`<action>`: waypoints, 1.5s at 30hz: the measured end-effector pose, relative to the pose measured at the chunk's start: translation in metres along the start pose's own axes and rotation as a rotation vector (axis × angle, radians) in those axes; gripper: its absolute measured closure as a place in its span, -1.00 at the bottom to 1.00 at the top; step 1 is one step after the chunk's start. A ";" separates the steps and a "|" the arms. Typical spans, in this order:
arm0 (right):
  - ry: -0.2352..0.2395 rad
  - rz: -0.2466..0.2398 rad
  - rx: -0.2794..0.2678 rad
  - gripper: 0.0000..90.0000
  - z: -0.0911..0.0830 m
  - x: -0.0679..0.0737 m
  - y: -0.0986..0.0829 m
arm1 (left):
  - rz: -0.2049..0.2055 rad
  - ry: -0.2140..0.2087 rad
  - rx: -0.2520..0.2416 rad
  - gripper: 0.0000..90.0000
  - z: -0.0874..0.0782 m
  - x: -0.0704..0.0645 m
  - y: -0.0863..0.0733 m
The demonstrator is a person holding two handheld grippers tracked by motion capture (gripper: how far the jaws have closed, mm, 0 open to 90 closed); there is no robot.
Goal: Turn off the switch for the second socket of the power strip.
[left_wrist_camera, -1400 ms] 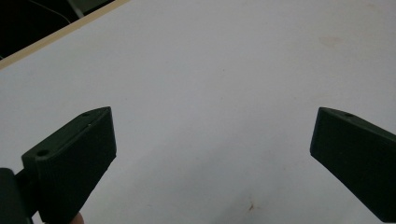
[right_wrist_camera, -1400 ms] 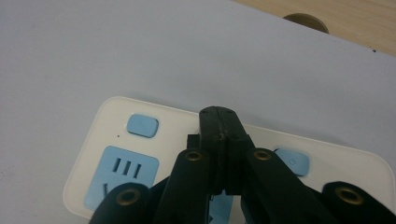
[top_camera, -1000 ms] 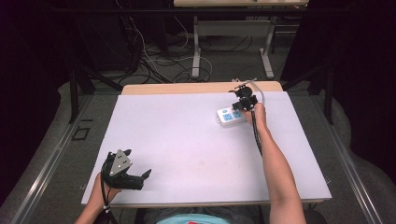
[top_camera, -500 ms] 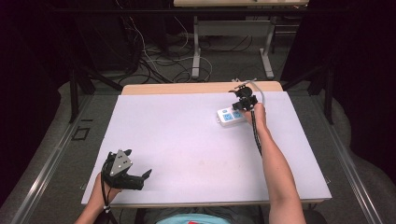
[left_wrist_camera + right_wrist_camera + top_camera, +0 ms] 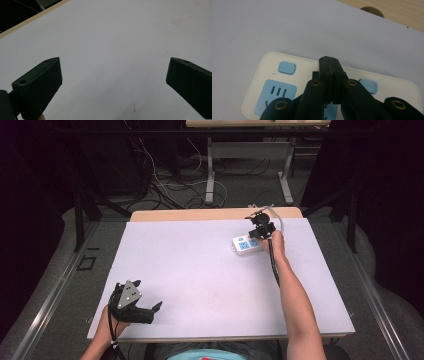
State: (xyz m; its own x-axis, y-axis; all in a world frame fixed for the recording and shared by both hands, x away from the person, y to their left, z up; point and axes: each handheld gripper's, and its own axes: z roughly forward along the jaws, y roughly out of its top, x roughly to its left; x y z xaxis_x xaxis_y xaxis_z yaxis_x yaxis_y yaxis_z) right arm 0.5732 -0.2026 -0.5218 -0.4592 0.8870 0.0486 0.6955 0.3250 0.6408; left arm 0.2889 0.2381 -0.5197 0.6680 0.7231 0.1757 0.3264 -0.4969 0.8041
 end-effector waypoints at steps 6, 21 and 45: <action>-0.006 -0.007 -0.005 1.00 0.000 0.001 -0.002 | 0.000 0.000 0.000 -1.00 0.000 0.000 0.000; 0.011 0.013 -0.007 1.00 -0.001 -0.002 -0.004 | 0.003 0.000 0.002 -1.00 0.002 0.000 0.000; -0.037 -0.011 -0.030 1.00 0.000 -0.001 -0.005 | 0.002 -0.001 0.001 -1.00 0.002 0.000 0.000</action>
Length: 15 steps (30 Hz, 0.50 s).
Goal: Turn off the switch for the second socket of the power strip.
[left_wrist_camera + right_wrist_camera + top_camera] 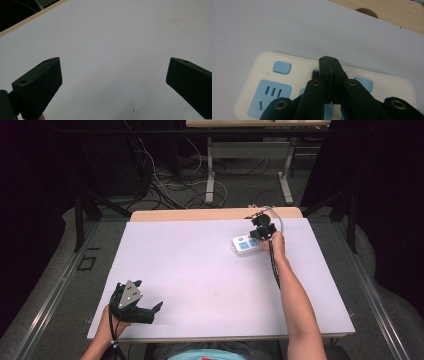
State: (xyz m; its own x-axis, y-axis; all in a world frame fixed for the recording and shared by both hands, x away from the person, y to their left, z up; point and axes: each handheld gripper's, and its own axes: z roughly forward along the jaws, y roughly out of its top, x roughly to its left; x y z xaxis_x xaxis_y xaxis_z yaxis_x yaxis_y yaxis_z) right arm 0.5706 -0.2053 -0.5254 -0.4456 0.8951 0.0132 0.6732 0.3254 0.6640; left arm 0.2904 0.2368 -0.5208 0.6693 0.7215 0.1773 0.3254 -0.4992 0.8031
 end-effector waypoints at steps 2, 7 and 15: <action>0.003 0.003 0.001 1.00 0.000 0.000 0.000 | 0.000 -0.001 0.000 -1.00 0.000 0.000 0.000; 0.002 -0.002 0.000 1.00 0.000 0.000 0.000 | 0.003 -0.001 0.004 -1.00 0.000 0.000 0.000; 0.007 0.013 -0.002 1.00 0.000 0.000 0.000 | 0.003 -0.001 0.003 -1.00 0.000 0.000 0.000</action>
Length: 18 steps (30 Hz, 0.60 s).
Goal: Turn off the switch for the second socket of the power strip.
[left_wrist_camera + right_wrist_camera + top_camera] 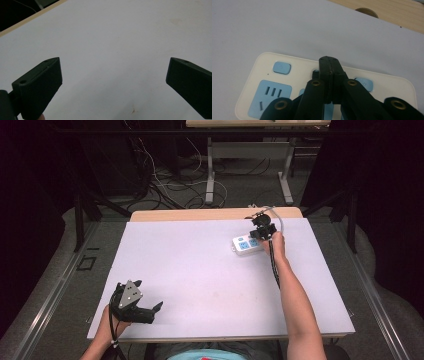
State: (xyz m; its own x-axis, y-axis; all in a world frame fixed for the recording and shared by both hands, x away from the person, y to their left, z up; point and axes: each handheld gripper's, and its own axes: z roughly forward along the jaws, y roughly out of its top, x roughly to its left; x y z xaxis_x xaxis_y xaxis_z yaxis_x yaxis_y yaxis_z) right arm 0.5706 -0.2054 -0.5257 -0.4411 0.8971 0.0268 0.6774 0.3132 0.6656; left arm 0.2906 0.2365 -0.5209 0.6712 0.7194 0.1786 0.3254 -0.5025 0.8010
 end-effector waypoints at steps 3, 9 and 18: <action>0.002 0.000 -0.004 1.00 0.000 0.000 0.000 | 0.000 -0.001 0.000 -1.00 0.000 0.000 0.000; 0.002 0.006 -0.002 1.00 0.000 -0.001 -0.001 | -0.002 0.001 -0.002 -1.00 0.000 0.000 0.000; -0.017 -0.019 0.007 1.00 0.000 0.001 0.002 | 0.000 0.002 -0.001 -1.00 0.000 0.000 0.000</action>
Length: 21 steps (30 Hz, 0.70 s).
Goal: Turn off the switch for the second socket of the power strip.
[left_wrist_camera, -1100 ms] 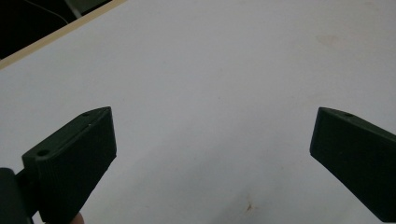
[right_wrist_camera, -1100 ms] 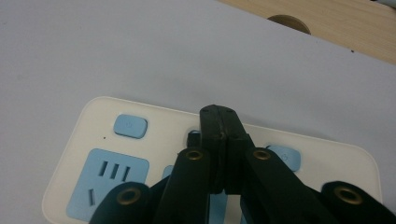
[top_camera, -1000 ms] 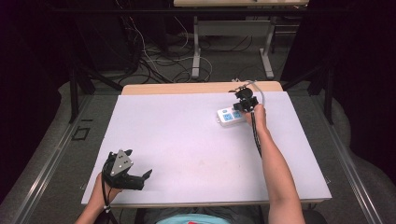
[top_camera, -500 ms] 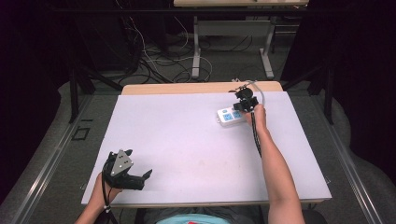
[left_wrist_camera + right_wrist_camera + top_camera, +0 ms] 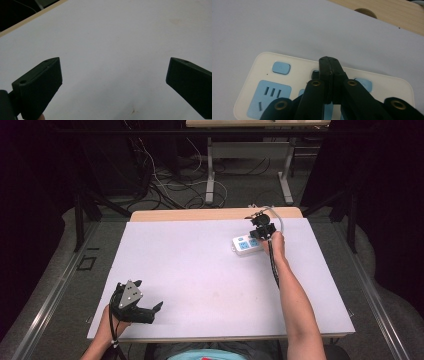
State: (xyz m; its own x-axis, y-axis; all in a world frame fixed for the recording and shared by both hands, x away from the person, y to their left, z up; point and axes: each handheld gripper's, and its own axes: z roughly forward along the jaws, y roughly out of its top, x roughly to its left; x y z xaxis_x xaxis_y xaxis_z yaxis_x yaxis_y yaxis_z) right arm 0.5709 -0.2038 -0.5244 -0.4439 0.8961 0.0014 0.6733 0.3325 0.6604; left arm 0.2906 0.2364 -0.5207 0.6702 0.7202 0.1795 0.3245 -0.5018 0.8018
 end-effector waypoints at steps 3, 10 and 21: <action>0.002 0.003 -0.001 1.00 0.000 0.001 0.000 | 0.003 0.004 -0.001 -1.00 0.000 0.000 0.000; -0.007 -0.018 0.006 1.00 -0.002 0.000 0.001 | 0.003 -0.003 -0.001 -1.00 0.000 0.000 0.000; -0.006 -0.024 0.011 1.00 -0.004 0.002 0.002 | 0.007 -0.001 -0.001 -1.00 0.000 0.000 0.000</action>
State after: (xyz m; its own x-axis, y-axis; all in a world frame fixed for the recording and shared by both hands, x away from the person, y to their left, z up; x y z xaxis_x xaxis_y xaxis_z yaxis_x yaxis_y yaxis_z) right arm 0.5694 -0.2027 -0.5198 -0.4571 0.8892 -0.0189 0.6685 0.3575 0.6522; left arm 0.2907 0.2364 -0.5204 0.6734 0.7159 0.1844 0.3189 -0.5063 0.8013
